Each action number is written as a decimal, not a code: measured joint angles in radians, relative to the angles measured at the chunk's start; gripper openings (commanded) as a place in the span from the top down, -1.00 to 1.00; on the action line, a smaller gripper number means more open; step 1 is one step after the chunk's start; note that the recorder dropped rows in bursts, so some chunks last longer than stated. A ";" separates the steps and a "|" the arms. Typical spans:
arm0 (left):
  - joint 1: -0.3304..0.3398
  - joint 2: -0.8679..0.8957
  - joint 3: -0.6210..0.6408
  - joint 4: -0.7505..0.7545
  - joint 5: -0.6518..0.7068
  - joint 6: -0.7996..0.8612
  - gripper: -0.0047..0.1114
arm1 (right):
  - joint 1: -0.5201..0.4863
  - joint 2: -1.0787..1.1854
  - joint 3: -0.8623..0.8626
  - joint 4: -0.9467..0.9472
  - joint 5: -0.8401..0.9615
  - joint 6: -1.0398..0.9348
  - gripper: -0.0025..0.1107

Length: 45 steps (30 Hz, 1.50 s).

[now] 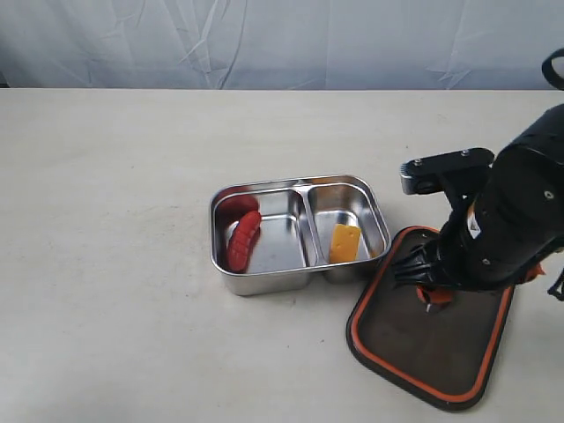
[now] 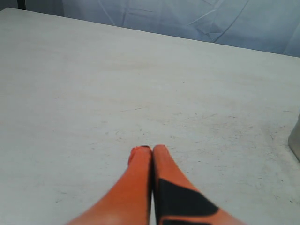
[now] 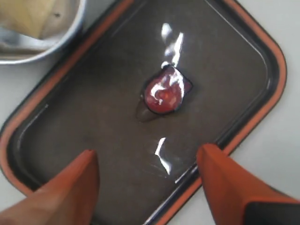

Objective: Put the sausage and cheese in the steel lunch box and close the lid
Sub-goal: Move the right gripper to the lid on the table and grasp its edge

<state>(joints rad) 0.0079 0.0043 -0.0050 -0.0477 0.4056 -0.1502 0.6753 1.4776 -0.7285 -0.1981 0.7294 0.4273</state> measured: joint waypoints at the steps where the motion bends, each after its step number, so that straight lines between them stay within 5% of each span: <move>1: 0.000 0.000 0.000 0.000 0.000 0.000 0.92 | -0.014 -0.001 0.009 0.006 -0.006 0.006 -0.12; 16: 0.000 0.000 0.000 0.000 0.000 0.000 0.92 | -0.156 -0.001 0.037 0.061 0.044 0.016 -0.12; 34: 0.000 0.000 0.000 0.000 0.000 0.000 0.92 | -0.164 0.129 0.144 0.170 -0.050 0.020 -0.12; 37: 0.000 0.000 0.000 0.000 0.000 0.000 0.92 | -0.164 0.161 0.144 0.177 -0.052 0.020 0.08; 40: 0.000 0.000 0.000 0.000 0.000 0.000 0.92 | -0.164 0.183 0.133 0.198 -0.040 0.020 0.95; 45: 0.000 0.000 0.000 0.000 0.000 0.000 0.92 | -0.168 0.188 0.133 0.162 -0.014 0.045 0.93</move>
<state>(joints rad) 0.0079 0.0043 -0.0050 -0.0477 0.4056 -0.1502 0.5077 1.6659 -0.5955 -0.0359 0.7151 0.4727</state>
